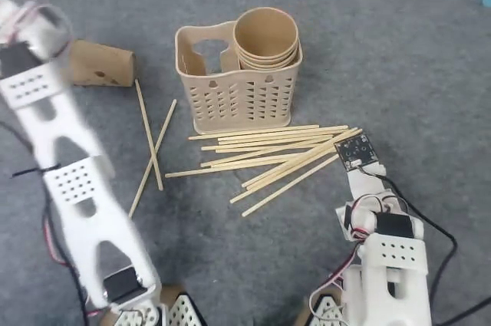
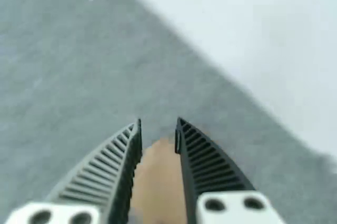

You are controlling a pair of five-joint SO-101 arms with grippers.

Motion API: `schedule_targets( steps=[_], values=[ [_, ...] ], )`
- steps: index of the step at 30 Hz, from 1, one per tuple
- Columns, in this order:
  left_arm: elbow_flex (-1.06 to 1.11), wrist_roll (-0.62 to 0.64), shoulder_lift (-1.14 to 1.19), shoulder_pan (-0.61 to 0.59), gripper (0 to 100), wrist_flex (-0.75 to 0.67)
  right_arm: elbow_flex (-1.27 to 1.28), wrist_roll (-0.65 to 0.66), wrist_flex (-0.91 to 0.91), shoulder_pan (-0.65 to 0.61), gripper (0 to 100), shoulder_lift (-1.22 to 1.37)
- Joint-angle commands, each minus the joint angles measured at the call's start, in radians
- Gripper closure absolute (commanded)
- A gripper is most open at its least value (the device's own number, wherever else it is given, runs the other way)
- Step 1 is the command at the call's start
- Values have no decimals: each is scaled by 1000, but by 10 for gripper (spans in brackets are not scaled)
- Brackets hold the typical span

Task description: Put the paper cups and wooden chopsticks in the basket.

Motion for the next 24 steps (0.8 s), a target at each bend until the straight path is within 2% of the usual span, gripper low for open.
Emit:
schedule_targets(
  steps=[1, 5, 9, 14, 19, 24],
  values=[
    [-1, -94, 41, 72, 895, -120, -6, 12, -16, -4, 924, -25],
    [-5, -230, 164, 115, 895, -192, -6, 12, -16, -7, 924, -25],
    [-7, -310, 236, 110, 895, -172, -6, 14, -21, -12, 924, -25],
    [-36, -459, 229, 63, 897, 60, -8, 14, -24, -13, 924, -25],
    [-30, -575, 68, 38, 899, 454, -9, 14, -25, -13, 924, -25],
    [105, -529, -114, -51, 928, 459, -9, 14, -25, -15, 924, -25]
  ],
)
